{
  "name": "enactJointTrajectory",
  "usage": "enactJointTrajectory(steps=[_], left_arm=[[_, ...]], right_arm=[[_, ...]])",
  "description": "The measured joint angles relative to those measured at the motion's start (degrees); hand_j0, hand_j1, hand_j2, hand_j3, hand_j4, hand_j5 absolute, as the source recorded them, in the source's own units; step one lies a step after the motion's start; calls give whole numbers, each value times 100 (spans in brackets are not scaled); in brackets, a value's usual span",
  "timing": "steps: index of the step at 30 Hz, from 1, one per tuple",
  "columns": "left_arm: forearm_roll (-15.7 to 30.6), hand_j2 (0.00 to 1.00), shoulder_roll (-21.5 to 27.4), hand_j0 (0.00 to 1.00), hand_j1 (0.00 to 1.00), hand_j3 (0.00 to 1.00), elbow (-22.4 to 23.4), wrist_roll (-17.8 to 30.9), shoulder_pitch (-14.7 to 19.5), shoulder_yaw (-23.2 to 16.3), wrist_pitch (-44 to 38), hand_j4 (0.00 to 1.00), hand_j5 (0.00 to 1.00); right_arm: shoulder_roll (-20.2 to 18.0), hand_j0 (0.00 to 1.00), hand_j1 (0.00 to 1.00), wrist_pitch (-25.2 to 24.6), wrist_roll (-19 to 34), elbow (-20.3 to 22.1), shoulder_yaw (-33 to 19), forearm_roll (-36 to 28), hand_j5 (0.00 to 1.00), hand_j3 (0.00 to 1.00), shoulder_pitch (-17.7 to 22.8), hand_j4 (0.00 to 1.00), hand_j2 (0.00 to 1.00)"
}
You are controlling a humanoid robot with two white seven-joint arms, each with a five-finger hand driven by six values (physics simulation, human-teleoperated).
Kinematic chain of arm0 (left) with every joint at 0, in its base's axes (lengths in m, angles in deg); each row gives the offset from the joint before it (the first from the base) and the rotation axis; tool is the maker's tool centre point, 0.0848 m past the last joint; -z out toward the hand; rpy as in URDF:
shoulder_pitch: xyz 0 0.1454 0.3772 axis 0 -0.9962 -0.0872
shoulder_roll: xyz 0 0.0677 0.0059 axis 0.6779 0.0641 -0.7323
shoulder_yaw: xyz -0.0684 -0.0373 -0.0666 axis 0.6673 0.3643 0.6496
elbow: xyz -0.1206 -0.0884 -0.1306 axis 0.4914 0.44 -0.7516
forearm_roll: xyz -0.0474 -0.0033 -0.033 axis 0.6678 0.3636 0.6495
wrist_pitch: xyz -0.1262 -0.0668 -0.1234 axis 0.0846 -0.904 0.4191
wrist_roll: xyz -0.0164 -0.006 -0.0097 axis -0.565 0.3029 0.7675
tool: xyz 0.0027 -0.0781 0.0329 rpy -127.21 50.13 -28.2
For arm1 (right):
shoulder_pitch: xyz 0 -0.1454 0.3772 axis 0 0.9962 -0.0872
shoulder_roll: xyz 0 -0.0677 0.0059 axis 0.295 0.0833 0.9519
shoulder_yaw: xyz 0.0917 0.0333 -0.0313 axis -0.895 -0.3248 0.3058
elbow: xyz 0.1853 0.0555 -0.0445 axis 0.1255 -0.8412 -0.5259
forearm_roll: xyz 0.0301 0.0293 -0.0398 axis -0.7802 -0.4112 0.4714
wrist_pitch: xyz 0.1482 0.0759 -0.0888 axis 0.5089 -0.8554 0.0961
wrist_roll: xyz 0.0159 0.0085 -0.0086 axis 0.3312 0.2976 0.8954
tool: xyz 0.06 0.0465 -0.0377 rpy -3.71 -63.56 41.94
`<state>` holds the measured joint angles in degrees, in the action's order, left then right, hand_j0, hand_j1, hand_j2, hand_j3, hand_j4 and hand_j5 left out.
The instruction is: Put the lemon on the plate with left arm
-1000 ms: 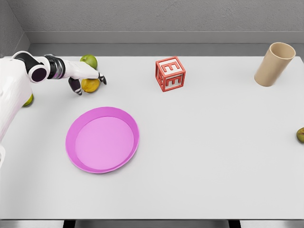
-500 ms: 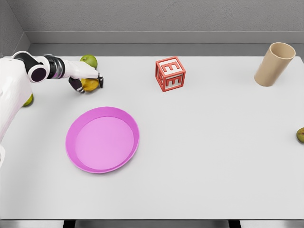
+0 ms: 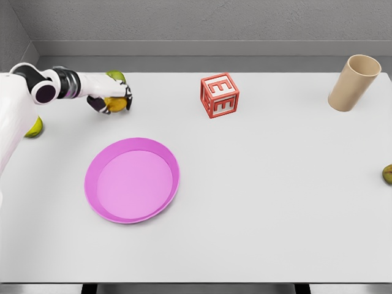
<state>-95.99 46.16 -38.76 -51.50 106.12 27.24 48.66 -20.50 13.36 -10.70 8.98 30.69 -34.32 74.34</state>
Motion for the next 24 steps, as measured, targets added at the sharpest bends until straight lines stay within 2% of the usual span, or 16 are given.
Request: enactJointTrajectory(steps=[8,15,19,24], left_arm=[[53,43,125,43,43,43,-460,13,-61,140,-13,43,43],[50,43,328,43,43,43,-1140,13,-483,458,-8,43,43],[67,43,414,43,43,43,-1478,13,-607,698,-13,43,43],[258,43,625,43,43,43,-1821,18,-809,797,-11,43,43]], right_arm=[[0,100,100,0,0,0,1,0,100,100,0,100,100],[0,100,100,0,0,0,0,0,100,100,0,100,100],[0,100,100,0,0,0,0,0,100,100,0,100,100],[0,100,100,0,0,0,1,0,100,100,0,100,100]])
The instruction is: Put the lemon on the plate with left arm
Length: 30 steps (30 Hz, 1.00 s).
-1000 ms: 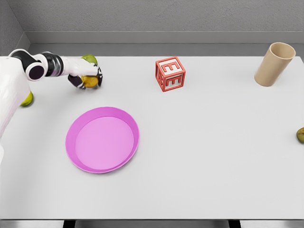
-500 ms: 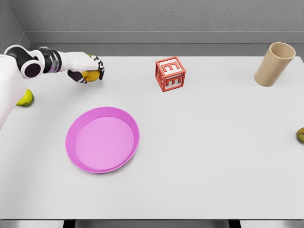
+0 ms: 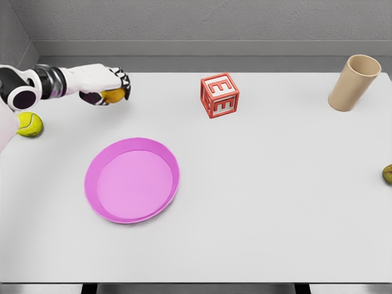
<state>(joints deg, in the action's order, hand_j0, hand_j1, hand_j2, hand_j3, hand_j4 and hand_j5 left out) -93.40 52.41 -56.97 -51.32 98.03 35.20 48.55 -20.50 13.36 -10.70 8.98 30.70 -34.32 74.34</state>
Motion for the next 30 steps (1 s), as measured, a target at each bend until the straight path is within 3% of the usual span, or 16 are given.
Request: enactJointTrajectory(steps=[15,25,30], left_arm=[[463,43,455,43,43,43,-1457,-14,-940,431,8,43,43],[769,43,831,43,43,43,-2541,-10,-1740,859,15,43,43],[833,43,911,43,43,43,-3126,-16,-2320,1224,14,43,43]], right_arm=[[0,100,100,0,0,0,-1,0,100,100,0,100,100],[0,100,100,0,0,0,-1,0,100,100,0,100,100],[0,100,100,0,0,0,-1,0,100,100,0,100,100]])
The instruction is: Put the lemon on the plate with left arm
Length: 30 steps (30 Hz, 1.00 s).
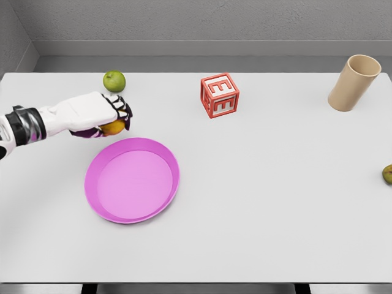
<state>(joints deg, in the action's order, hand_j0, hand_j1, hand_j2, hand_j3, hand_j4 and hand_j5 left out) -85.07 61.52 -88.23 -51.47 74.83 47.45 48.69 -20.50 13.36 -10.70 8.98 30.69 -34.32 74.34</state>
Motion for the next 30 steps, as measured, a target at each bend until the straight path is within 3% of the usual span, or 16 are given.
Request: enactJointTrajectory(steps=[9,20,23,24,25,27,30], left_arm=[[6,43,19,43,43,43,-951,1,-861,560,7,43,43],[36,45,8,45,45,45,-1415,-1,-1160,712,-7,45,45],[39,59,12,59,59,59,-1460,-3,-1178,712,-8,59,59],[43,67,13,67,67,67,-1468,-3,-1178,712,-9,67,67],[44,85,12,85,85,85,-1475,1,-1187,714,-10,85,85],[46,100,11,100,100,100,-1483,6,-1178,718,-13,100,100],[46,100,14,100,100,100,-1488,10,-1187,735,-14,100,100]], right_arm=[[0,100,100,0,0,0,-1,0,100,100,0,100,100],[0,100,100,0,0,0,-1,0,100,100,0,100,100],[0,100,100,0,0,0,-1,0,100,100,0,100,100],[0,100,100,0,0,0,-1,0,100,100,0,100,100],[0,100,100,0,0,0,-1,0,100,100,0,100,100],[0,100,100,0,0,0,-1,0,100,100,0,100,100],[0,100,100,0,0,0,0,0,100,100,0,100,100]])
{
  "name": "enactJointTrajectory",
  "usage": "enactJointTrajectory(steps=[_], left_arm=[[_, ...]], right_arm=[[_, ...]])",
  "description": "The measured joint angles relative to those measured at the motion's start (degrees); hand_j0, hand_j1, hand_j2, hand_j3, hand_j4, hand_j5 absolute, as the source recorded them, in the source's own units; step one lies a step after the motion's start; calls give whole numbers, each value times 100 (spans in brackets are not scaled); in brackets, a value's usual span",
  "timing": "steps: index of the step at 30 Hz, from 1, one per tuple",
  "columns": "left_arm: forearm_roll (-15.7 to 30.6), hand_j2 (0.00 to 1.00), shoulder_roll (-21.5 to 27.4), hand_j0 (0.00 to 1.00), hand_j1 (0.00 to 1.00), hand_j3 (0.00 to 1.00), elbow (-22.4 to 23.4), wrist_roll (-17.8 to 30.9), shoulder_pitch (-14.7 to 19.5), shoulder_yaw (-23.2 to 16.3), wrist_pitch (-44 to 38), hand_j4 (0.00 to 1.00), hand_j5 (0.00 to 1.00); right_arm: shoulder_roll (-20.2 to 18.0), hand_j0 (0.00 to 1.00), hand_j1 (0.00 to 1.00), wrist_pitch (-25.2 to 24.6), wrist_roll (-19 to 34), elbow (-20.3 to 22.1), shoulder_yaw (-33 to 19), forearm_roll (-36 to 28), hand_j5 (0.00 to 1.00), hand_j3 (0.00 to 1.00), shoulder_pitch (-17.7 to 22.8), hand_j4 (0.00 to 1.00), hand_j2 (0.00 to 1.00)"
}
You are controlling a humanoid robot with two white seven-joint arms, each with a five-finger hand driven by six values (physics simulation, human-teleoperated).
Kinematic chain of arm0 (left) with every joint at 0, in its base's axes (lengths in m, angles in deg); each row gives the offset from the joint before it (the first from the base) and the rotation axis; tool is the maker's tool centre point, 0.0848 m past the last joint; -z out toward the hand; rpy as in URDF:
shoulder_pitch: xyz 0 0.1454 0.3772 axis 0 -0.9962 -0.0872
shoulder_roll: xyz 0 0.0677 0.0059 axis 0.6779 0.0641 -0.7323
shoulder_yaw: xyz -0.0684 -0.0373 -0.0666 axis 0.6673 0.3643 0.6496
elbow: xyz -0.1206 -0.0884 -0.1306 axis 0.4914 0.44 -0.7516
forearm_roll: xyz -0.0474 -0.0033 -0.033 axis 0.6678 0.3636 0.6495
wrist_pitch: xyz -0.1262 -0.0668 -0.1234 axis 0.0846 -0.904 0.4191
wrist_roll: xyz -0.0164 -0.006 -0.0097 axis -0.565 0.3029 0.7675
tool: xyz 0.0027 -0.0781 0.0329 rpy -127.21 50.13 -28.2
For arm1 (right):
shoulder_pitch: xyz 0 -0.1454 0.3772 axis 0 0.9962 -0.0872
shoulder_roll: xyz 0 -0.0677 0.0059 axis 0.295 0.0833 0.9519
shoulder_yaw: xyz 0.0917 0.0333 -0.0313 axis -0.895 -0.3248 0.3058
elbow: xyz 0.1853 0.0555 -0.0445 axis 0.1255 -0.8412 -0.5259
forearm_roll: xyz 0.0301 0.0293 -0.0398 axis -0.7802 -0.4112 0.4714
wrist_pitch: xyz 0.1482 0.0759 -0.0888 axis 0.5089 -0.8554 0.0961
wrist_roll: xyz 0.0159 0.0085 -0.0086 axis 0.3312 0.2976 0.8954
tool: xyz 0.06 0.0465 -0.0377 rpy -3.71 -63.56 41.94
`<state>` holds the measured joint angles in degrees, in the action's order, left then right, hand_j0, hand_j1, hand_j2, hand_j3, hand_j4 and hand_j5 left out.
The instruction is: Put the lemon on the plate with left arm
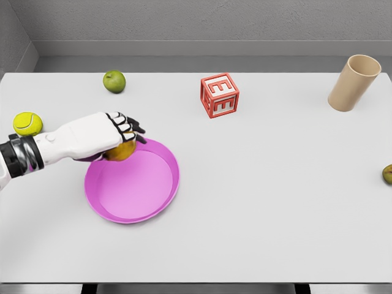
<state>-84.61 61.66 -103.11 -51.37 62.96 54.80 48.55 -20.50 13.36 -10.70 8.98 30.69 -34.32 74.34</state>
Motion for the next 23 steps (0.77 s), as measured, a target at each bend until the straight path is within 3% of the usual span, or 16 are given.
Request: enactJointTrajectory(steps=[9,16,23], left_arm=[[10,100,2,100,100,100,-3,2,0,48,0,100,100],[1024,100,283,100,100,100,56,2,-79,334,0,100,100],[1298,100,367,100,100,100,348,2,-123,763,-1,100,100]], right_arm=[[0,100,100,0,0,0,0,0,100,100,0,100,100],[0,100,100,0,0,0,0,0,100,100,0,100,100],[0,100,100,0,0,0,1,0,100,100,0,100,100]])
